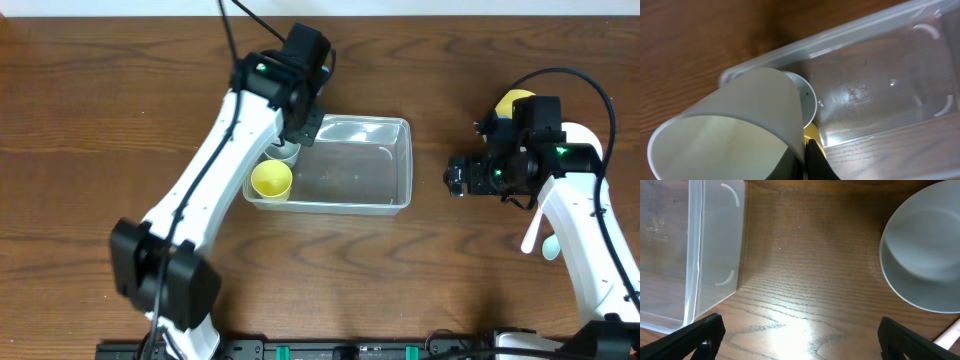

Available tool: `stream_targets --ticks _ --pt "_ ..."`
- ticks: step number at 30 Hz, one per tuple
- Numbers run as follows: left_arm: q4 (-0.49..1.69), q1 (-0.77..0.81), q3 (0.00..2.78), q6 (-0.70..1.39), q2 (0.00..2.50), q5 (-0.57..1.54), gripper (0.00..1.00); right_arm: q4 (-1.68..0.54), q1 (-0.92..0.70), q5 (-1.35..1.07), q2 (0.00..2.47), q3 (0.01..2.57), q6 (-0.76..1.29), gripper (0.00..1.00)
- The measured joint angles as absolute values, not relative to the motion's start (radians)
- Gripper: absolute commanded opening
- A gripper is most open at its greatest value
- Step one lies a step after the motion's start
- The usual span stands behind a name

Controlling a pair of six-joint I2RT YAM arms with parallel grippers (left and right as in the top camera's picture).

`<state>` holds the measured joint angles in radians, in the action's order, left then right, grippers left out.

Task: Pack container
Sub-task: 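Carry the white cup into the container and release it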

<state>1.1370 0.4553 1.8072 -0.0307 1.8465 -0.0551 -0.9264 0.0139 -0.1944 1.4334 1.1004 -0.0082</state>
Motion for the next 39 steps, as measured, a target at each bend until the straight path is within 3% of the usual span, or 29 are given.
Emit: stream_targets --ticks 20,39 --pt "1.118 0.527 1.816 -0.074 1.812 0.115 0.06 -0.925 0.014 -0.195 1.433 1.1 -0.008 0.99" --pt "1.089 0.533 1.816 -0.11 2.084 0.124 0.08 -0.926 0.014 -0.195 1.433 1.1 -0.008 0.99"
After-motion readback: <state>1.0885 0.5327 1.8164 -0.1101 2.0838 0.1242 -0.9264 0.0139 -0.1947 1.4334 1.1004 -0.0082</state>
